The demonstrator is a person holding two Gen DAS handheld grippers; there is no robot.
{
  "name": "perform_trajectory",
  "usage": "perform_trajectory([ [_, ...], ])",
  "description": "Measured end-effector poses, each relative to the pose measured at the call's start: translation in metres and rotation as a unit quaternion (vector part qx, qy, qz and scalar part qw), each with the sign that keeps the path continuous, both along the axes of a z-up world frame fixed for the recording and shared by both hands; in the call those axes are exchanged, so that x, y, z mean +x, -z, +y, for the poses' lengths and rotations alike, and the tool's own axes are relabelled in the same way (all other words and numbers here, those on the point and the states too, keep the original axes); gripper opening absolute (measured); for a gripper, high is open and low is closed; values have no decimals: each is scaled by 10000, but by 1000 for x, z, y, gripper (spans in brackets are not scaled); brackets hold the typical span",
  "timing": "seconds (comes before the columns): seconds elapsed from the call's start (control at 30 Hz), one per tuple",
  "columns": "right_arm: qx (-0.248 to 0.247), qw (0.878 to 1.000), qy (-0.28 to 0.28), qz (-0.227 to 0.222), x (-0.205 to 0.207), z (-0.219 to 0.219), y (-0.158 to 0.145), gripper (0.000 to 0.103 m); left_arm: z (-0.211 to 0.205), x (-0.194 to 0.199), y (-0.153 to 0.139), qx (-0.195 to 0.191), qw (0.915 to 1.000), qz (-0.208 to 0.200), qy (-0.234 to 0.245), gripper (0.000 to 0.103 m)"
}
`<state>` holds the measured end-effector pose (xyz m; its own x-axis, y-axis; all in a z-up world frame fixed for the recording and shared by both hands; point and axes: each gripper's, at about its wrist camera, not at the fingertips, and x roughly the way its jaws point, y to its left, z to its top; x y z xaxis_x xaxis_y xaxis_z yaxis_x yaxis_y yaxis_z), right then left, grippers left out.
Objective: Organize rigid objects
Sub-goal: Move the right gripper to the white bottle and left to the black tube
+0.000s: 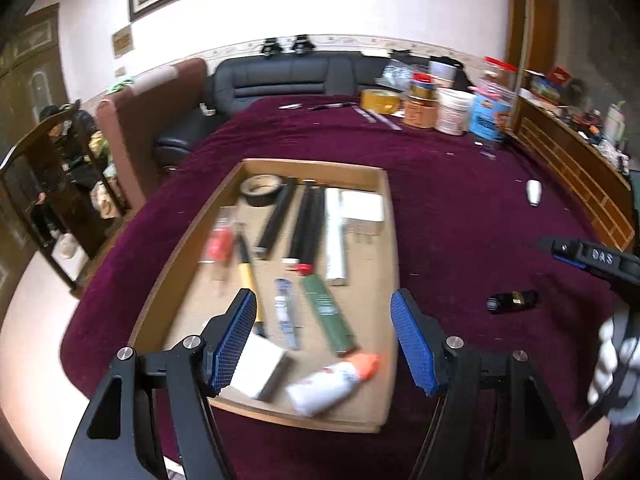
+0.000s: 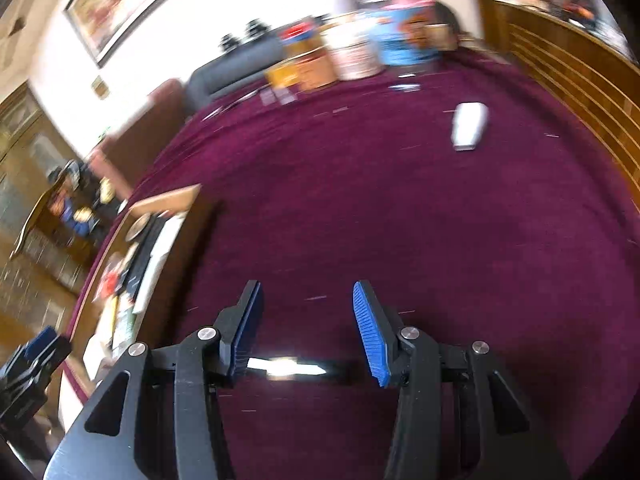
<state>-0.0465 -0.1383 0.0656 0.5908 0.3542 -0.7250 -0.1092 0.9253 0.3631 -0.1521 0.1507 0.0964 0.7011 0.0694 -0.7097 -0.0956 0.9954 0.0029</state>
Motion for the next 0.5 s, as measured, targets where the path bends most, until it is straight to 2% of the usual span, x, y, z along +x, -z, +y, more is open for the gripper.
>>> perform_trajectory([
  [0.27, -66, 9933, 1144, 158, 40, -97, -2, 45, -57, -8, -4, 35, 9967, -102, 804, 64],
  [0.37, -82, 9910, 1322, 198, 59, -111, -1, 45, -75, -8, 2, 82, 9942, 16, 1071, 64],
  [0.5, -113, 9907, 1314, 319, 90, -109, 4, 45, -90, -7, 10, -21, 9912, 235, 1302, 64],
])
